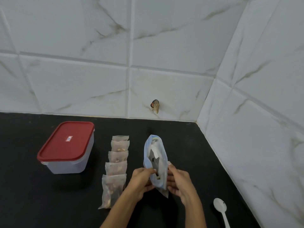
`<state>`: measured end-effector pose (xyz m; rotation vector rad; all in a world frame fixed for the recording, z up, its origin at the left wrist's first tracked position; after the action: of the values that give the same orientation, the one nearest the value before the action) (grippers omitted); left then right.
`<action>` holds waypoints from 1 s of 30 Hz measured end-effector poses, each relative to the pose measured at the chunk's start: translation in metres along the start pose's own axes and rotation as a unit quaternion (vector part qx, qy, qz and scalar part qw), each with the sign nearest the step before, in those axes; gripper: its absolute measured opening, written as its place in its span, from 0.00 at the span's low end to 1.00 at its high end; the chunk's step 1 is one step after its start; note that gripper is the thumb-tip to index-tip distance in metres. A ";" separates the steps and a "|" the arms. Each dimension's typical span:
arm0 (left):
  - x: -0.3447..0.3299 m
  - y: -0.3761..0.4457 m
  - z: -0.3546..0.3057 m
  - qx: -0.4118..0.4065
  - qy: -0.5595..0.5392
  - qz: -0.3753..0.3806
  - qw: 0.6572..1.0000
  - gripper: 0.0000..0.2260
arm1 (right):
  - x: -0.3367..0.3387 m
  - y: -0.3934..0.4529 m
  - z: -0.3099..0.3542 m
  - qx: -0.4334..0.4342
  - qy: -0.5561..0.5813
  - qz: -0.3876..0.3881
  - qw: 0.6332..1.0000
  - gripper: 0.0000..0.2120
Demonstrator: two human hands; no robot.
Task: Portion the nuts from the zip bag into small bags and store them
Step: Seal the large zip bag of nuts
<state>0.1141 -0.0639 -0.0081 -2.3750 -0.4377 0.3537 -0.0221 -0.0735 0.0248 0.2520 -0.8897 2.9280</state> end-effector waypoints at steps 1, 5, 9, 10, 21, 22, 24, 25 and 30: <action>-0.001 -0.003 0.000 0.008 -0.018 0.003 1.000 0.13 | 0.002 -0.002 0.000 0.002 0.019 0.019 1.000 0.17; -0.001 -0.013 -0.004 0.034 -0.127 0.053 0.990 0.12 | 0.010 -0.005 -0.004 -0.012 0.089 0.081 0.993 0.16; 0.003 -0.019 -0.005 0.077 -0.259 0.154 0.951 0.20 | 0.020 -0.007 -0.005 -0.036 0.188 0.144 0.971 0.16; 0.005 -0.020 -0.005 0.076 -0.275 0.174 0.942 0.20 | 0.021 -0.006 -0.005 -0.039 0.207 0.151 0.966 0.17; -0.001 -0.018 0.003 0.038 -0.216 0.180 0.959 0.18 | 0.023 -0.001 -0.010 -0.007 0.209 0.097 0.973 0.06; -0.002 -0.019 0.002 0.028 -0.208 0.173 0.962 0.19 | 0.025 -0.001 -0.010 -0.017 0.217 0.102 0.971 0.08; -0.004 -0.021 -0.001 0.010 -0.185 0.163 0.969 0.21 | 0.029 0.000 -0.009 -0.027 0.223 0.113 0.968 0.10; -0.005 -0.023 -0.002 0.001 -0.171 0.156 0.973 0.21 | 0.031 0.000 -0.009 -0.021 0.214 0.116 0.970 0.10; -0.013 -0.030 0.000 -0.079 -0.075 0.056 0.992 0.17 | 0.030 -0.005 -0.009 0.022 0.134 0.036 0.990 0.06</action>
<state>0.0956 -0.0479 0.0139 -2.5441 -0.4154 0.5704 -0.0520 -0.0637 0.0252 -0.1725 -0.8101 2.9509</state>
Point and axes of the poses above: each hand's wrist, its own y-axis towards the middle knuckle, its own x-axis out of the back of the hand, z = x × y, the point moved 1 cm from there along y, towards the middle knuckle, and after that the axes turned 7 degrees about -z, right-handed, at the moved point
